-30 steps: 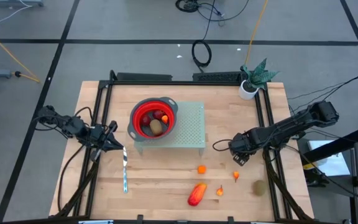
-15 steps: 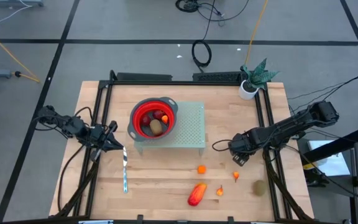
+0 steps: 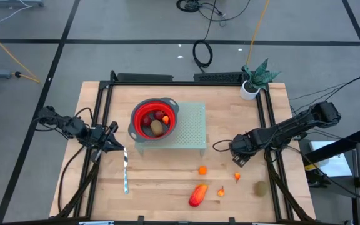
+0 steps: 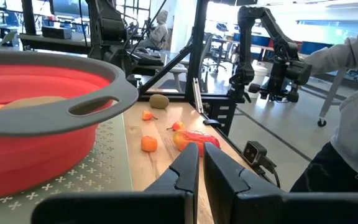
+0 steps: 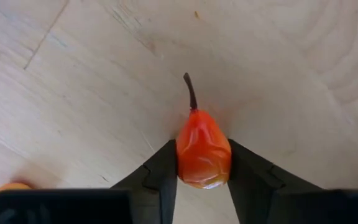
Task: Pick & Place Fruit
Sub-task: Put the top peach into the strainer bowl on the shelf
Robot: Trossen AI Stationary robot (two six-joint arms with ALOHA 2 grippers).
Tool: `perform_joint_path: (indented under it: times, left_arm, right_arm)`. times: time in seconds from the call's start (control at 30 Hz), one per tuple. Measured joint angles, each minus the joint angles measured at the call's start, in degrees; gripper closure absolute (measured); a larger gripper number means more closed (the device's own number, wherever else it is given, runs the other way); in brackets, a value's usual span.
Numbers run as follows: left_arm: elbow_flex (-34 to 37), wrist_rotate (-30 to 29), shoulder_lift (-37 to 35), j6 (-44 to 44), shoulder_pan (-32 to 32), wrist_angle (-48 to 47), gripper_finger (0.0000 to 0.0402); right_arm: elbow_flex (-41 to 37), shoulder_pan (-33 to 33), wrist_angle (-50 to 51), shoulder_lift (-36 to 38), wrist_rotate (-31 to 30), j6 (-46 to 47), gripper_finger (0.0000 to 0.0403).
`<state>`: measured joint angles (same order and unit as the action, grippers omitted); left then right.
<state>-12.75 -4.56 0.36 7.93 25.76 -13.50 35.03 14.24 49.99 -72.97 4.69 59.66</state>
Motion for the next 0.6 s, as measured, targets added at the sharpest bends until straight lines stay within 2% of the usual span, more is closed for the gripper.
perform_joint_path:
  times: [0.3, 0.6]
  left_arm:
    - [0.00, 0.00, -0.01, -0.07, 0.00, 0.04, 0.0380]
    - [0.00, -0.02, 0.00, 0.17, 0.00, 0.07, 0.0380]
  right_arm:
    - [1.54, 0.00, -6.03, 3.00, -0.05, 1.21, 0.0299]
    - [4.04, 0.00, -17.97, 12.35, -0.40, 1.13, 0.0300]
